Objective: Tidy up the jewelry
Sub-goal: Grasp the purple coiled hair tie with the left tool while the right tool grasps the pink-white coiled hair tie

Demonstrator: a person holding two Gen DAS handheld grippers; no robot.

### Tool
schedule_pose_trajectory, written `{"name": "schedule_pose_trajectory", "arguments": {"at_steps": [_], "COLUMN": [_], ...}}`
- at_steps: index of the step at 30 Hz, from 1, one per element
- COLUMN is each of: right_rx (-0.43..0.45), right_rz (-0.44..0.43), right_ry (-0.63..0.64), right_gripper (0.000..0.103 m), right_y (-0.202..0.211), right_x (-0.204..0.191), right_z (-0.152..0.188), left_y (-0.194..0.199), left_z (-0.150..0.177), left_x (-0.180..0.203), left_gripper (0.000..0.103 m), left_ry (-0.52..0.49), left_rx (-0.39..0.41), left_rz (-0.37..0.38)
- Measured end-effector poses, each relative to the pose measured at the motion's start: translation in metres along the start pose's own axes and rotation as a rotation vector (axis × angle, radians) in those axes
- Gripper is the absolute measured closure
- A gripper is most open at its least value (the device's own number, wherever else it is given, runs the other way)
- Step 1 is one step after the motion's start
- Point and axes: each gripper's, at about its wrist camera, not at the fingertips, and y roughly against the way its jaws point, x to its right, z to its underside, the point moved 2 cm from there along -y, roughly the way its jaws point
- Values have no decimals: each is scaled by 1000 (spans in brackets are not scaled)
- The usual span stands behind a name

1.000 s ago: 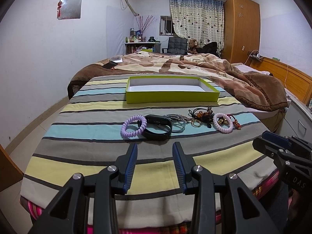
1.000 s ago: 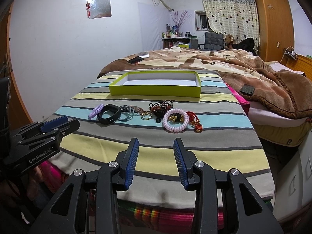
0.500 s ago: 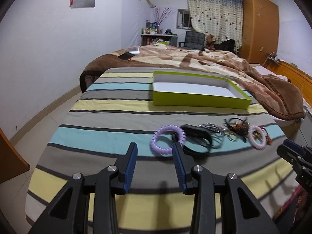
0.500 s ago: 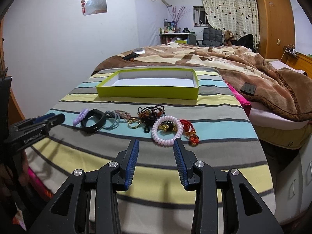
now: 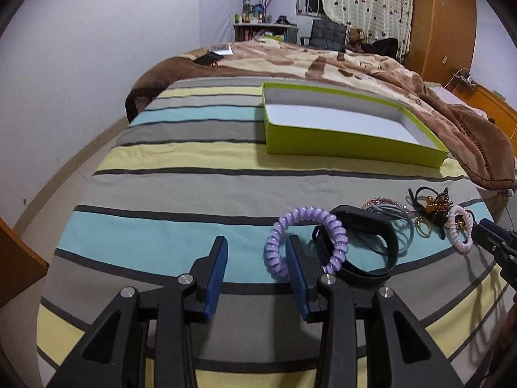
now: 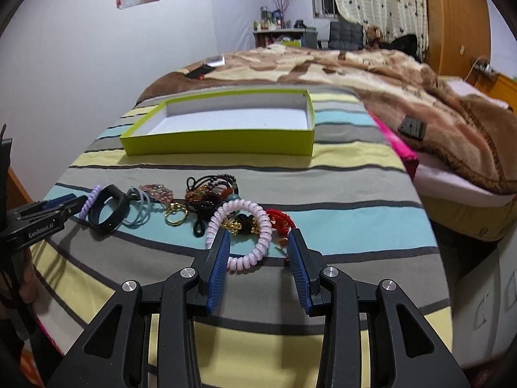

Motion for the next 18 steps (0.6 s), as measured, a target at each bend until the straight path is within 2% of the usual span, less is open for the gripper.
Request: {"name": "schedule_pose_trajectory", "arguments": {"at_steps": [6, 15, 18], "right_rx": [-23, -73, -69], "right_rz": [9, 4, 9], "right_ry": [1, 2, -3], "right_gripper": [79, 80, 91], "right_y": [-5, -18, -16], "right_x": [-1, -1, -1], "right_z": [-2, -2, -4], "left_y": [-5, -10, -11], "left_z": [-3, -8, -9], "left_x": [2, 7, 7], "left_gripper": [64, 64, 66], "left_ry": [-12, -46, -47], "left_rx": [-19, -27, -28], "left_rz": [-7, -24, -21]}}
